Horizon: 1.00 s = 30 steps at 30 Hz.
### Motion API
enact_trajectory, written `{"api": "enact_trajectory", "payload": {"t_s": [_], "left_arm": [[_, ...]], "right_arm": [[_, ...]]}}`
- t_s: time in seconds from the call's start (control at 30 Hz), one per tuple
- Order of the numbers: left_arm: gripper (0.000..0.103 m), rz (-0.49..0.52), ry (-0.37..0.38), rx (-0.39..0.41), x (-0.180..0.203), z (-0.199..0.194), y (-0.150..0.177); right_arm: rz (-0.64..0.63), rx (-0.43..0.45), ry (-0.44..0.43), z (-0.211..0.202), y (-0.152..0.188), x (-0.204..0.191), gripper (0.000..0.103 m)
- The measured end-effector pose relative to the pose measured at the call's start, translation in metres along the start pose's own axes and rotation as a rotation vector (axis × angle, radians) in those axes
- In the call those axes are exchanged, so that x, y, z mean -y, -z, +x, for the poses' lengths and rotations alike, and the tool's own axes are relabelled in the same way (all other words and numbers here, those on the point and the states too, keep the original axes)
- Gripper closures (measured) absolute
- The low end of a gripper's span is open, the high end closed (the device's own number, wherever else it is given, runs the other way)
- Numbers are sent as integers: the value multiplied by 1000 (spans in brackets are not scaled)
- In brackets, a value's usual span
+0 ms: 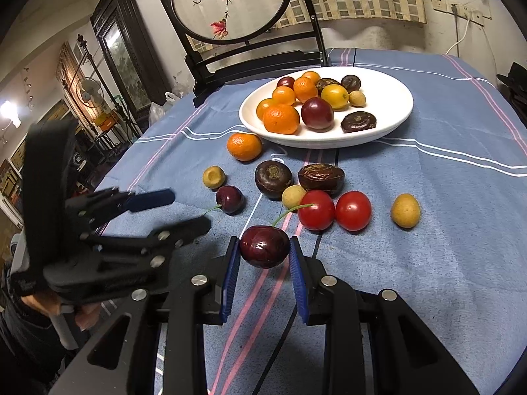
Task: Organize fruits
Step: 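Grasp a dark red cherry with right tool while left tool grasps another cherry, then lower both held cherries onto the white plate and open both tools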
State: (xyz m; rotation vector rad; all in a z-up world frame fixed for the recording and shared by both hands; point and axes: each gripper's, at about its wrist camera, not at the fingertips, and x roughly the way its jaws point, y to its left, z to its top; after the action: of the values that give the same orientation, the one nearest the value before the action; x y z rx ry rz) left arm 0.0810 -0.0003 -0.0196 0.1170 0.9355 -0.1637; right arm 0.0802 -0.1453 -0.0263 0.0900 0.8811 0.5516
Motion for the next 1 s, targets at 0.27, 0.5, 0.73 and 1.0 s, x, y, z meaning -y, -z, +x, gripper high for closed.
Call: {"api": "enact_trajectory", "payload": {"t_s": [0.27,0.5,0.73,1.0], "left_arm": [[64,-20,32,-52,12,33,-15],[74,-42,45,-25,7,33,-19],[74,-43,65,58,-2,-2,-42],[74,-113,71,95,-16,12,-118]], "right_arm": [[2,-1,-3,0,0,1,73],[14,19,-7,-3,-1,4,73],[2,112,-37,-30,-26,1,73],[-67,115,60,-6,-98,18,73]]}}
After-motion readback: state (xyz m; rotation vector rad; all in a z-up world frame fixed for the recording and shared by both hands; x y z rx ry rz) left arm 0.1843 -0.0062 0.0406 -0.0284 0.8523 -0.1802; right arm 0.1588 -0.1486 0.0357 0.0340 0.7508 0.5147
